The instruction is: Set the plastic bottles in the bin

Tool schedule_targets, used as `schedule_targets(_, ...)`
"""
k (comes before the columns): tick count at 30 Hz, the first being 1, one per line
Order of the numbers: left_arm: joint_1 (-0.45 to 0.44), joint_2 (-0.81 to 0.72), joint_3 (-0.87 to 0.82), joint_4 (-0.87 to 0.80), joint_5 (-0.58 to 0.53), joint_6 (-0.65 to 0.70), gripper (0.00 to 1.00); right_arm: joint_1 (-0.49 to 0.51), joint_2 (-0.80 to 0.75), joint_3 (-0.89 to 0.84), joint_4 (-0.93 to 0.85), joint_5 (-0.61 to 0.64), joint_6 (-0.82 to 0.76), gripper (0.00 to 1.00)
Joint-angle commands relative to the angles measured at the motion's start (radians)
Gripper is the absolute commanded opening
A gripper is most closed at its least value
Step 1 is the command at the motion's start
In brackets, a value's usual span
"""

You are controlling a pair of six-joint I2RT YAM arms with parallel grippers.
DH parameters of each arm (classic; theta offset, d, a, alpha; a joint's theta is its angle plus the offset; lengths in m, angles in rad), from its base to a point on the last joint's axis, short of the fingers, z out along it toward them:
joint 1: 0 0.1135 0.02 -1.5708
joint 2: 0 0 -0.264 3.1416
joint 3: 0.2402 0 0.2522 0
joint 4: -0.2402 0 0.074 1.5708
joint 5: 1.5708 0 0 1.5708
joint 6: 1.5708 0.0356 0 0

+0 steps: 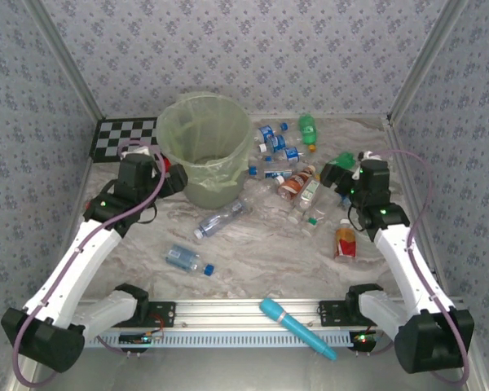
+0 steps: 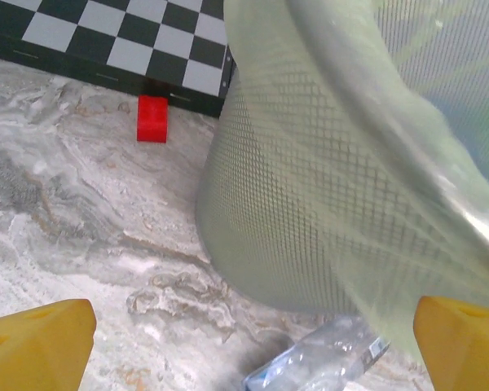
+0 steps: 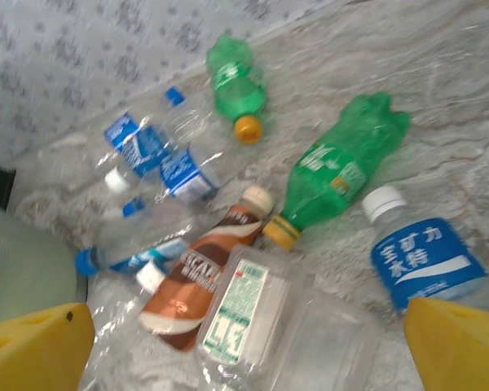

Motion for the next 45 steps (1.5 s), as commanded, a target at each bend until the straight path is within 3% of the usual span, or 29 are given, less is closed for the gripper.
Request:
schedule_targets(1, -0.007, -0.060, -0.017, -0.086, -0.079, -0.027, 1.00, 0.074, 0.012, 0.041, -0.056, 0.076, -0.048, 0.99)
schedule_targets(10, -0.007, -0.183, -0.069, -0.301, -0.152, -0.225, 1.00, 0.190, 0.059, 0.078, -0.057, 0.132, -0.076, 0.99)
schedule_targets(21, -0.010, -0.254, -0.194, -0.497, 0.069, -0.650, 0.99, 0.259, 0.097, 0.118, -0.043, 0.167, -0.109, 0.99)
schedule_targets(26, -0.016, -0.274, -0.316, -0.405, 0.203, -0.835, 0.96, 0.283, 0.074, 0.102, -0.046, 0.206, -0.123, 0.99)
schedule_targets(29, -0.030, -0.277, -0.376, -0.365, 0.230, -0.896, 0.93, 0.282, 0.065, 0.093, -0.044, 0.222, -0.127, 0.99)
schedule_targets(45, -0.078, -0.121, -0.561, -0.108, 0.324, -1.001, 0.91, 0.283, 0.081, 0.072, -0.036, 0.228, -0.114, 0.99)
